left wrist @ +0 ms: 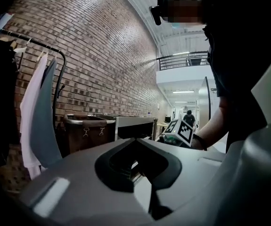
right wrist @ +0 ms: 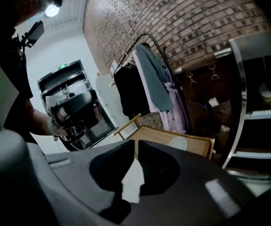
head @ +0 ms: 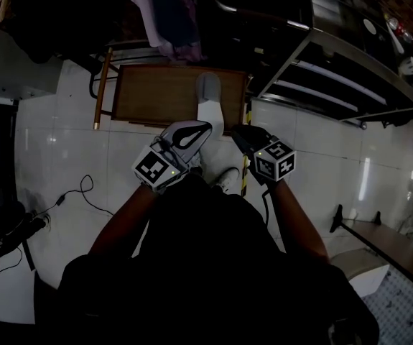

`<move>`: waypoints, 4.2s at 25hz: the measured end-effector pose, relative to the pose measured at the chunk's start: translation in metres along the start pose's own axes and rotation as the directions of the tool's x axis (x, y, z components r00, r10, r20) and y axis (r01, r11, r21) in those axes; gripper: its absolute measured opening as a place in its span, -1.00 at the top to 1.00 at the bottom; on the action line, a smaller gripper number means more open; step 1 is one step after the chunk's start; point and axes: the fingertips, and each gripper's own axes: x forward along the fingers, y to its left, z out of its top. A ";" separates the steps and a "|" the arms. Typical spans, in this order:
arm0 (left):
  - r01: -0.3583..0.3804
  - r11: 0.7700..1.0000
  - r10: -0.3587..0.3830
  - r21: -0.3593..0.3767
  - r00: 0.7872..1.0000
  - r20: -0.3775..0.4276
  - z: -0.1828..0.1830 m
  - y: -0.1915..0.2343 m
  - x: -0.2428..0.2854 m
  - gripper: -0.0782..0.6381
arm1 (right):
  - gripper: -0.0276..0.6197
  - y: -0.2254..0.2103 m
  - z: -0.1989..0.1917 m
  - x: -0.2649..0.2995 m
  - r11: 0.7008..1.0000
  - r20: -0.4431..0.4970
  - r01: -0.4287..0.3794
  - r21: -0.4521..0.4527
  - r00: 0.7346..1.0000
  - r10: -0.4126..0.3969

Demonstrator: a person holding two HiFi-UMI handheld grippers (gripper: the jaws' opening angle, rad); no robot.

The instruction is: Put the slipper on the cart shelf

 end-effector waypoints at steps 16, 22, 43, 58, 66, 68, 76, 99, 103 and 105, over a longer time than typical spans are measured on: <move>0.085 0.992 -0.089 -0.094 0.995 -0.043 -0.053 0.086 0.027 0.78 | 0.38 -0.117 -0.118 0.132 0.930 -0.365 0.131 0.344 0.931 0.004; 0.084 0.988 -0.091 -0.129 0.994 -0.055 -0.067 0.106 0.027 0.78 | 0.12 -0.137 -0.160 0.161 0.875 -0.462 0.175 0.451 0.885 0.061; 0.038 0.977 -0.059 -0.210 0.994 -0.094 -0.102 0.142 0.010 0.78 | 0.13 -0.134 -0.202 0.205 0.733 -0.476 0.158 0.662 0.843 0.249; 0.032 0.978 -0.050 -0.206 0.995 -0.083 -0.095 0.134 0.003 0.78 | 0.71 -0.106 -0.155 0.194 0.820 -0.388 0.071 0.567 0.902 0.189; 0.080 0.986 -0.089 -0.147 0.994 -0.056 -0.071 0.105 0.016 0.78 | 0.71 -0.101 -0.084 0.136 0.916 -0.232 0.075 0.395 0.973 0.020; 0.097 0.987 -0.105 -0.127 0.993 -0.052 -0.061 0.096 0.021 0.78 | 0.71 -0.096 -0.062 0.117 0.932 -0.183 0.079 0.353 0.983 -0.014; 0.151 0.987 -0.152 -0.061 0.988 -0.007 -0.020 0.058 0.041 0.78 | 0.71 -0.061 0.038 0.027 0.976 0.070 0.121 0.179 0.988 -0.135; 0.239 0.966 -0.249 0.101 0.962 0.110 0.107 0.003 0.076 0.78 | 0.71 0.034 0.210 -0.140 0.827 0.599 0.520 -0.211 0.738 -0.311; 0.230 0.965 -0.245 0.128 0.963 0.115 0.113 -0.001 0.075 0.78 | 0.71 0.034 0.211 -0.142 0.815 0.597 0.534 -0.223 0.736 -0.319; 0.236 0.964 -0.252 0.122 0.958 0.139 0.115 -0.003 0.074 0.78 | 0.71 0.033 0.207 -0.140 0.816 0.590 0.534 -0.221 0.739 -0.324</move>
